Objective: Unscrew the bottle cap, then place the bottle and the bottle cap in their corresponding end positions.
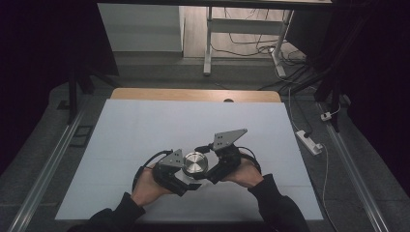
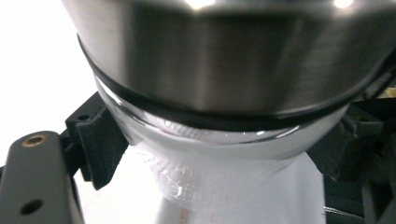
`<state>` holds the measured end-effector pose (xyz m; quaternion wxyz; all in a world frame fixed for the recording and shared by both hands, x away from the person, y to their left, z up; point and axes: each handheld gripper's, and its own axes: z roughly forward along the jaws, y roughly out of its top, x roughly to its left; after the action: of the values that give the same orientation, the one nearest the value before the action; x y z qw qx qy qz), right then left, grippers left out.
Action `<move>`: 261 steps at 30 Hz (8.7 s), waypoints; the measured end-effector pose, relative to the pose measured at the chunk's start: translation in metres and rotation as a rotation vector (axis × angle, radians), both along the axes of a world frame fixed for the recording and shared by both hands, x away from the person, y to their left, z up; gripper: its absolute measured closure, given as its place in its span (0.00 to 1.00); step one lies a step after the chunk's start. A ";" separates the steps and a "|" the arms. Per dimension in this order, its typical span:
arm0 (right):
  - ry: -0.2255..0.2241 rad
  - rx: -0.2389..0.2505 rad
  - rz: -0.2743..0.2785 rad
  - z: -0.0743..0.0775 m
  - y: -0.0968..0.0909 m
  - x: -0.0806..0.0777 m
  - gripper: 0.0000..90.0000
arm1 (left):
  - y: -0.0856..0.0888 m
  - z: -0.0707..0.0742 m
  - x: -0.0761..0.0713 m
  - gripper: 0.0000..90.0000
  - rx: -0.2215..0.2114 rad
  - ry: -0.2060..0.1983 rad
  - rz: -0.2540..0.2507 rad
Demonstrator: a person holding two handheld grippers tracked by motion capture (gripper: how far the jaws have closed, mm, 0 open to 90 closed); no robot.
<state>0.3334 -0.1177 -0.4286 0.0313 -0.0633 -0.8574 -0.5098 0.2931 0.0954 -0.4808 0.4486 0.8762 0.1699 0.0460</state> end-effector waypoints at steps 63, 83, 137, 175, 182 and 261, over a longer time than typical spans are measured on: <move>-0.100 0.008 -0.271 0.007 -0.007 -0.012 0.21 | 0.020 0.000 0.011 0.18 0.017 -0.010 0.152; -0.100 -0.005 -0.292 0.000 -0.014 -0.012 0.21 | 0.035 -0.002 0.021 0.18 0.022 -0.012 0.218; -0.094 -0.078 -0.218 -0.050 -0.005 -0.035 0.21 | 0.025 -0.002 0.078 0.18 -0.004 -0.063 0.264; -0.105 -0.136 -0.177 -0.083 0.011 -0.030 0.21 | 0.000 -0.028 0.129 0.18 0.015 -0.065 0.302; -0.100 -0.159 -0.178 -0.091 0.013 -0.026 0.21 | 0.000 -0.031 0.135 0.18 0.011 -0.070 0.311; -0.021 -0.264 -0.293 -0.101 0.020 -0.013 0.01 | 0.017 -0.037 0.138 0.00 0.037 0.078 0.314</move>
<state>0.3204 -0.0981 -0.5294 -0.0609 -0.1858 -0.8986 -0.3927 0.4308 0.1124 -0.5181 0.4129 0.8480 0.3214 0.0846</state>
